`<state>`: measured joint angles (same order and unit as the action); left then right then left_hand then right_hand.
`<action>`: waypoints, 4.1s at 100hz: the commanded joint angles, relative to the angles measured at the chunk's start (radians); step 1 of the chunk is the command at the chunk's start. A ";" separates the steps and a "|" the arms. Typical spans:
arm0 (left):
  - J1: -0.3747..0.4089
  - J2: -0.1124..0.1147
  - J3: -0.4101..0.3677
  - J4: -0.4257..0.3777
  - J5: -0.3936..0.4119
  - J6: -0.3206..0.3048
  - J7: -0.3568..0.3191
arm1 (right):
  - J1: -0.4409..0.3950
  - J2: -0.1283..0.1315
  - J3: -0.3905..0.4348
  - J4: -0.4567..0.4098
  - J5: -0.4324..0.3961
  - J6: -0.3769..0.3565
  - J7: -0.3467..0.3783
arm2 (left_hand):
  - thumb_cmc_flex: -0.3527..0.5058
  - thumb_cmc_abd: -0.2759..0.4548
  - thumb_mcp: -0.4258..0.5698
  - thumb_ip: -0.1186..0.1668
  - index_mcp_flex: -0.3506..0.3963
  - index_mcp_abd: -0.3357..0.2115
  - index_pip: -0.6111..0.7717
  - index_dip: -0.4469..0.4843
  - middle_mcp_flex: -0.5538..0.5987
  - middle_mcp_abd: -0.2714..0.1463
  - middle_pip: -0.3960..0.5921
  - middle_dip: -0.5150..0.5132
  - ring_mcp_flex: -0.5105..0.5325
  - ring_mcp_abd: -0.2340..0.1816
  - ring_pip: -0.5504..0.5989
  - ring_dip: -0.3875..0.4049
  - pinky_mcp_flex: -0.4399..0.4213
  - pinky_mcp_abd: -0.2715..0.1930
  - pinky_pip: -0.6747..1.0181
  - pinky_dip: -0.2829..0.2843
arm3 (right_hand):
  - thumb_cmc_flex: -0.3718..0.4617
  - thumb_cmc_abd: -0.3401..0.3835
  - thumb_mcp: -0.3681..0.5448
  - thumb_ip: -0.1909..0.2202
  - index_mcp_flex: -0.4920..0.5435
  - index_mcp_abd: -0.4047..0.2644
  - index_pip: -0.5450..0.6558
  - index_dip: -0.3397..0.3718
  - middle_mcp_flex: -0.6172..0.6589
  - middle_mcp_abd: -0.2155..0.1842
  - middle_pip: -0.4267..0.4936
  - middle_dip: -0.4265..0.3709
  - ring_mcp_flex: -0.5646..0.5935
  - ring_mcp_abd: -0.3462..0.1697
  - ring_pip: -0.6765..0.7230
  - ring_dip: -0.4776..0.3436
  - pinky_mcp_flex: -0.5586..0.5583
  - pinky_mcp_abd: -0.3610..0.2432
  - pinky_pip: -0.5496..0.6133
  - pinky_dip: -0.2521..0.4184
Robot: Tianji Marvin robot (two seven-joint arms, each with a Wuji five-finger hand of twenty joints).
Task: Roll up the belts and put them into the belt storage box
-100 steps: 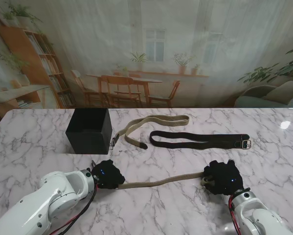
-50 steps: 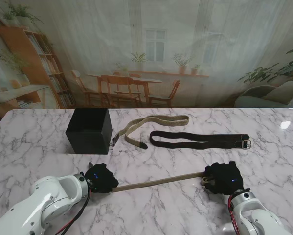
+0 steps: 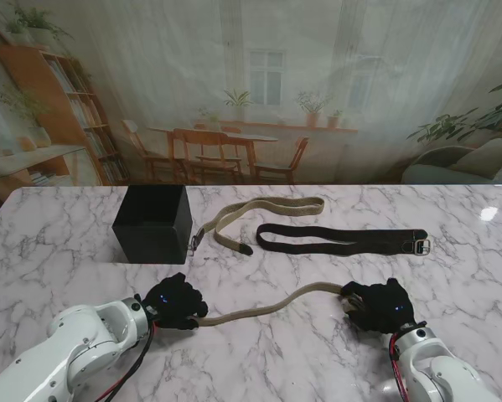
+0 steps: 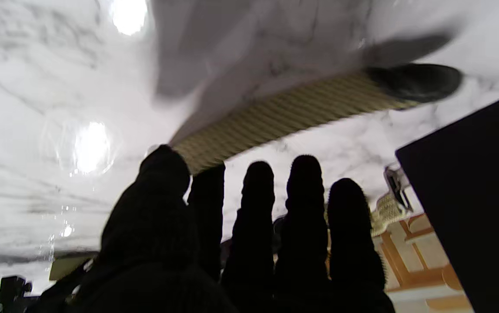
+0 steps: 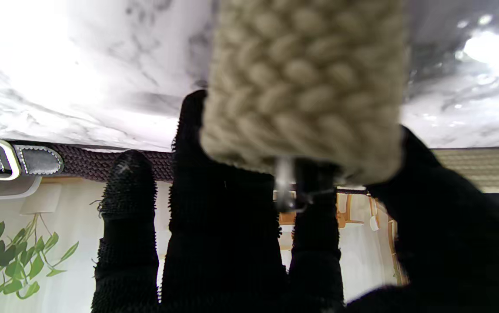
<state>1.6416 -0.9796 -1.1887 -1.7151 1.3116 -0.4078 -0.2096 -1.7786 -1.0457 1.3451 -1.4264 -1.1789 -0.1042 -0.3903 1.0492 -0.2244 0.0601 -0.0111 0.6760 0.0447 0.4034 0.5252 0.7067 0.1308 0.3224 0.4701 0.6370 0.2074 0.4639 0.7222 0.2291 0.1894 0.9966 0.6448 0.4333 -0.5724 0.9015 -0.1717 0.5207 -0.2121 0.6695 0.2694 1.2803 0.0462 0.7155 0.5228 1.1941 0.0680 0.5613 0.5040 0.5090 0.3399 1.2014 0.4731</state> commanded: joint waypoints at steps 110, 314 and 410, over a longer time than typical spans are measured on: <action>0.119 -0.016 -0.125 -0.082 0.066 -0.054 0.240 | -0.055 0.006 0.086 -0.146 0.134 -0.150 0.379 | -0.090 0.115 -0.058 0.010 -0.042 0.030 -0.103 0.027 -0.211 0.038 -0.101 -0.115 -0.130 0.004 -0.099 -0.094 -0.094 0.016 -0.114 -0.033 | -0.163 0.034 -0.123 0.061 0.251 0.405 -0.107 0.103 -0.034 -0.038 -0.418 -0.327 -0.143 -0.076 -0.315 -0.315 0.032 -0.206 -0.030 -0.150; 0.118 -0.019 -0.137 -0.086 0.045 -0.046 0.206 | -0.101 0.037 0.144 -0.347 0.003 -0.132 0.722 | -0.088 0.142 -0.063 0.009 -0.039 0.021 -0.107 0.047 -0.200 0.029 -0.110 -0.114 -0.123 -0.002 -0.113 -0.096 -0.103 0.034 -0.135 -0.023 | -0.051 0.214 -0.111 0.122 -0.031 0.354 -0.278 0.111 -0.408 0.072 -0.390 -0.298 -0.301 0.038 -0.286 -0.194 -0.110 -0.109 -0.022 -0.075; 0.113 -0.017 -0.129 -0.085 0.048 -0.049 0.201 | -0.093 0.048 0.145 -0.420 -0.100 -0.119 0.923 | -0.063 0.143 -0.061 0.007 -0.039 0.017 -0.102 0.054 -0.194 0.025 -0.106 -0.112 -0.116 -0.004 -0.111 -0.094 -0.100 0.035 -0.138 -0.021 | 0.478 -0.193 0.569 -0.049 -0.175 0.318 -0.174 0.213 -0.356 -0.074 -0.664 -0.444 -0.190 -0.198 -0.333 -0.332 0.122 -0.270 0.067 -0.503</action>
<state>1.7550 -0.9964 -1.3218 -1.7978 1.3589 -0.4565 0.0076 -1.8720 -0.9961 1.4964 -1.8611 -1.2919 -0.2347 0.5296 0.9742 -0.1153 0.0137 -0.0111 0.6180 0.0562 0.2929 0.5658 0.5307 0.1543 0.2360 0.3630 0.5258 0.2060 0.3803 0.6300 0.1411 0.1905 0.8826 0.6192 0.8422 -0.7102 1.3802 -0.1882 0.3030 0.0340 0.3687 0.4427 0.8806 0.1690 0.1109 0.0933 0.9772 -0.0656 0.2242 0.1784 0.6036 0.0933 1.2273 -0.0033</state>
